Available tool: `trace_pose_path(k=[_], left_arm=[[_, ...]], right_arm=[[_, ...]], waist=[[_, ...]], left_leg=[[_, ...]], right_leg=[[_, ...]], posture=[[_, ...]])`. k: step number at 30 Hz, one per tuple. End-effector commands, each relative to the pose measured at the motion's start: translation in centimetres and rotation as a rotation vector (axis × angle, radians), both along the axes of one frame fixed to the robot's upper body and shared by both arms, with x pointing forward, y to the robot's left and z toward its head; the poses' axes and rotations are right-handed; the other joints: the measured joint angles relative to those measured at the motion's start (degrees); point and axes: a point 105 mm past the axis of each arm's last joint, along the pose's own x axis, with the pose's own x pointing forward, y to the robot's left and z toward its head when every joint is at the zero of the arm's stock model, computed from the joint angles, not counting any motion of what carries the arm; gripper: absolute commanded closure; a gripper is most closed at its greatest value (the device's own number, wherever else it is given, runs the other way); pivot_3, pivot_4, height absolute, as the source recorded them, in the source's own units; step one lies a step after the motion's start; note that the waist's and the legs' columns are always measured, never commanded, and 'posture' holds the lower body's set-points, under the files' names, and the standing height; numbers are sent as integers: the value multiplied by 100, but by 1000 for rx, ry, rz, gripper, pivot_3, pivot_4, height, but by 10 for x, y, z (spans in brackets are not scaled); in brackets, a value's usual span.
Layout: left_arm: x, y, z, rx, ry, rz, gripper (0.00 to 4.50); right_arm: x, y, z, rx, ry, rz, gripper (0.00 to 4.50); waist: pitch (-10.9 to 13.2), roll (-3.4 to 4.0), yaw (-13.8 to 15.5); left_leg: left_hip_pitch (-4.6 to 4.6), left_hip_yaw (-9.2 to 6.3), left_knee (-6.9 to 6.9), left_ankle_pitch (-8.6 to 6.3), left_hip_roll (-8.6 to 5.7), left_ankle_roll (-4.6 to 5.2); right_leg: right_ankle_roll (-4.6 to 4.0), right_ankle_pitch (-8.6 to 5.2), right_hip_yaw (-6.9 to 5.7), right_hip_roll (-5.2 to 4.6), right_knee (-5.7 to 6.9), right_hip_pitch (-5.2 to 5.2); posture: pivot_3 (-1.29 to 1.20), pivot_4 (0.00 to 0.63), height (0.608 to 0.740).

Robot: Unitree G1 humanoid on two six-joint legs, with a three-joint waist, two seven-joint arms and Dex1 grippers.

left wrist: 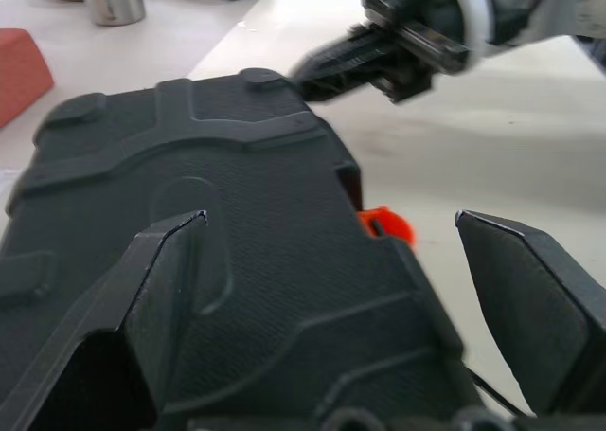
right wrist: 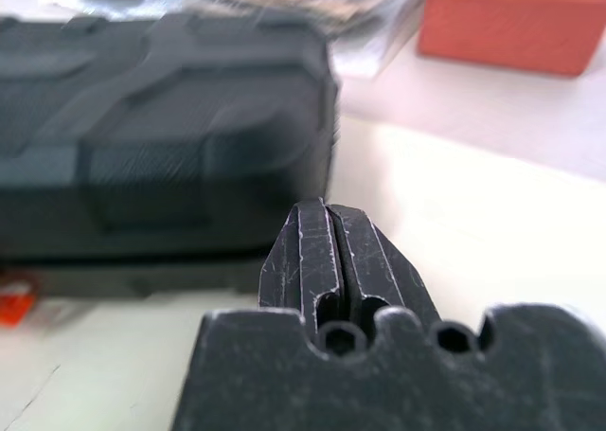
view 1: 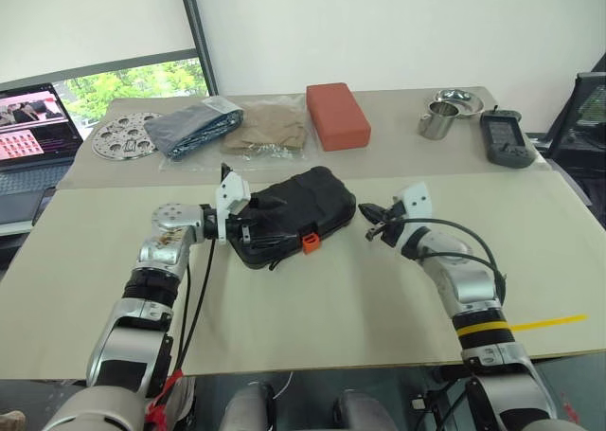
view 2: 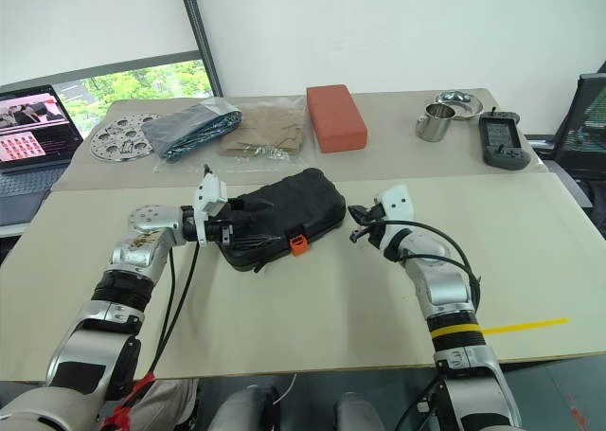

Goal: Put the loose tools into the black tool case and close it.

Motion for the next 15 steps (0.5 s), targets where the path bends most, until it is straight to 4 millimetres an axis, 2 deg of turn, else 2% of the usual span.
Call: trace_pose_path(k=[1,2,6,9,10,15], left_arm=[[9,-2,1,-14,1,64,0],[9,-2,0,-21,13,70,0],[9,-2,-16,2,73,94,0],[5,-2,-30,50,93,79,0],[5,-1,-34,61,99,87,0],[10,-1,-41,62,104,127,0]], right_arm=[[-25,24,9,-3,20,149,3904],[-31,28,7,0,42,171,3766],[-59,48,-4,-48,146,225,2417],[-62,61,-6,-80,141,189,1302],[-60,65,-7,-77,143,157,1110],[-52,77,-7,-54,145,92,1110]], waist=[[-1,1,-4],[-2,3,-6],[-7,6,-27],[-14,6,-33],[-19,6,-36],[-40,6,-19]], left_leg=[[-2,-2,0,0,0,0],[-3,-3,0,0,0,0],[-4,-9,0,-1,0,1],[2,-13,-8,-1,0,0],[4,-13,-8,-1,0,0],[9,-13,-7,0,-3,0]], right_leg=[[0,0,0,0,-2,0],[0,0,0,0,-4,0],[0,0,0,0,-6,0],[0,0,-1,1,-7,1],[0,0,-1,2,-7,1],[0,-1,-1,0,-6,4]], posture=[[0,150,740],[0,150,740],[0,150,740],[0,150,740],[0,150,740],[0,150,740]])
